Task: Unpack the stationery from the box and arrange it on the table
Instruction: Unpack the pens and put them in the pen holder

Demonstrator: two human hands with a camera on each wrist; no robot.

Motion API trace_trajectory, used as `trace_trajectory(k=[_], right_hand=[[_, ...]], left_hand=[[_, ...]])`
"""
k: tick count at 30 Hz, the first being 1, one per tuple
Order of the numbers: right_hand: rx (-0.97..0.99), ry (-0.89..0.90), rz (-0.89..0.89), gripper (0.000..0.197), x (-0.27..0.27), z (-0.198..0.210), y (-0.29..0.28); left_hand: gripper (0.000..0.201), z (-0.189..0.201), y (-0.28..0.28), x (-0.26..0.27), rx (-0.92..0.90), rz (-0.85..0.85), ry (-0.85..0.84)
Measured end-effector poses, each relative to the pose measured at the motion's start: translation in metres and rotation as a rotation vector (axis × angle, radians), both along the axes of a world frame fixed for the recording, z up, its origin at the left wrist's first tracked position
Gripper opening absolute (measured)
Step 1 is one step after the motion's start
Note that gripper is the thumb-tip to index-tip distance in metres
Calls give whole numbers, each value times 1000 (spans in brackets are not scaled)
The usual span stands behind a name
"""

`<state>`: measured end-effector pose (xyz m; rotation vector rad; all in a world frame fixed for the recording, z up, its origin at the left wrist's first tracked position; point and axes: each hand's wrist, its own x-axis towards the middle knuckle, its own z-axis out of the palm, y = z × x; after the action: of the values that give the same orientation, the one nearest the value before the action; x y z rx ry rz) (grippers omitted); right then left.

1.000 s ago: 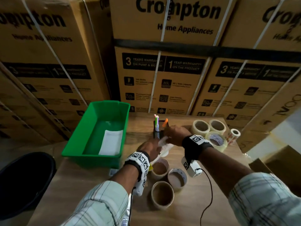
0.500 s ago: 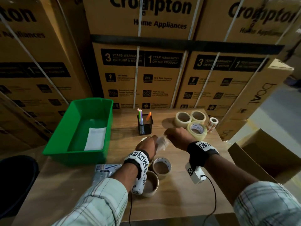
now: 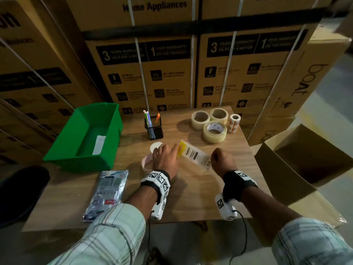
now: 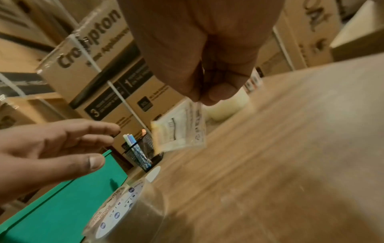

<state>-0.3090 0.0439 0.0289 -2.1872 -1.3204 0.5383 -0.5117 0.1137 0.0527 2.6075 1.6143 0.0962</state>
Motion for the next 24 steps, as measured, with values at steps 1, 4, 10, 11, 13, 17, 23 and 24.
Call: trace_trajectory(k=[1,4,10,11,13,17,23,24], right_hand=[[-55,28,-31,14,3,-8,-6],[-165,108,-35,20,-1,-28,-20],[-352,49,157,33,-25,-49,-33],[-383,20,195,37,-27,-50,-34],[-412,-27,243,43,-28,-50,-36],[-307,-172,286,34,-29,-35,-39],[-119,-236,496,16,-57,-3,-26],[-103,-239,523,16,-64,1,-22]], left_hand=[[60,-3,-8,3,-13,10,22],[56,-20,-31,9,-116,1,68],[47,-40,-58,-3,-275,15,87],[47,-40,-59,-5,-284,22,79],[48,-38,-61,-10,-294,41,47],[46,-36,-61,-19,-293,81,-21],[46,-26,-52,-35,-269,105,-106],[47,-24,-49,-41,-269,109,-120]])
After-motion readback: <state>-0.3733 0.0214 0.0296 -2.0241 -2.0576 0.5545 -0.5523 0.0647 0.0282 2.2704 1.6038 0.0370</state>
